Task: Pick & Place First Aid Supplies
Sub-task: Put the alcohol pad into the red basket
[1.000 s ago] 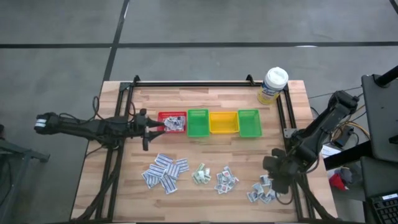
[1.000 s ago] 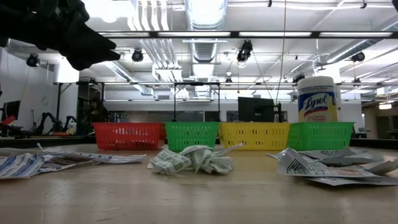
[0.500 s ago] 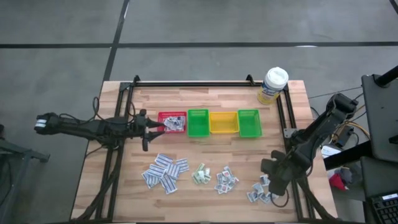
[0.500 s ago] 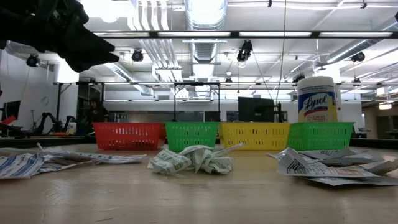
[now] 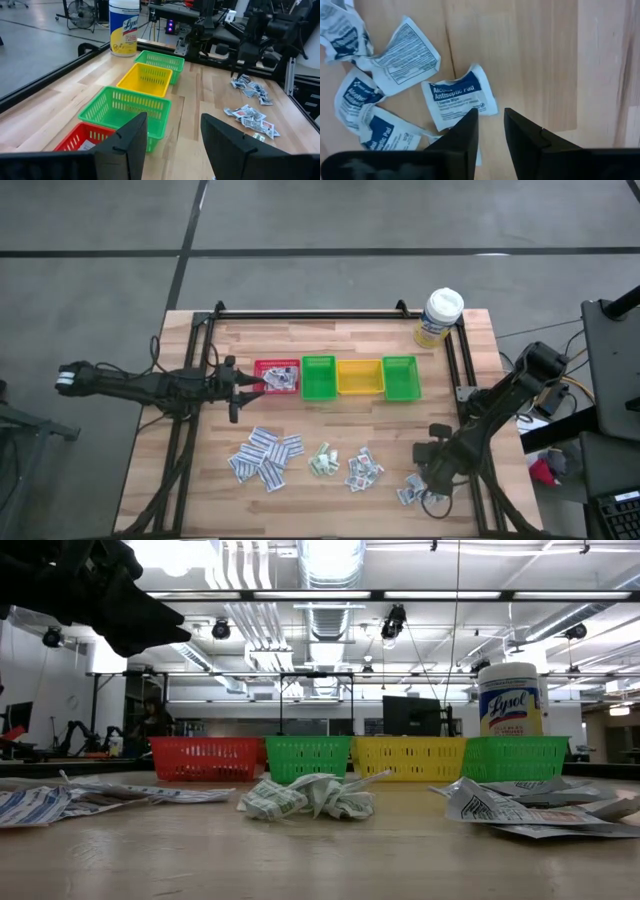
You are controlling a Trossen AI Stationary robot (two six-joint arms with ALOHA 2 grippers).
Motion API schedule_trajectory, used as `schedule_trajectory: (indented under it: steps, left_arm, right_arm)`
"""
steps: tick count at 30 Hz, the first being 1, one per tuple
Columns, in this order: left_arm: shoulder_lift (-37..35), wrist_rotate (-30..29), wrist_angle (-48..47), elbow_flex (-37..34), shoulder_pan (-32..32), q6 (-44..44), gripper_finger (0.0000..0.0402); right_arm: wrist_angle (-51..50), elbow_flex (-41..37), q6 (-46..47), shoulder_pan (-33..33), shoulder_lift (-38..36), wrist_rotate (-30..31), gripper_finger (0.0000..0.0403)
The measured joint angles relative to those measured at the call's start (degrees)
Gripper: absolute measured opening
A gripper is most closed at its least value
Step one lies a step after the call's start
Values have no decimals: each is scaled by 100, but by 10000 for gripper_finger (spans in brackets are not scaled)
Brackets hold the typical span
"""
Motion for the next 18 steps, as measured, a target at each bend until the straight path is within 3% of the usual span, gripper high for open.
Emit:
schedule_trajectory:
  steps: [5,18]
  left_arm:
    - [0,0,0,0,0,-1,179]
    - [0,-2,4,0,0,-9,179]
  right_arm:
    - [-13,0,-12,-20,163,3,104]
    - [-6,-11,-367,-249,642,-35,83]
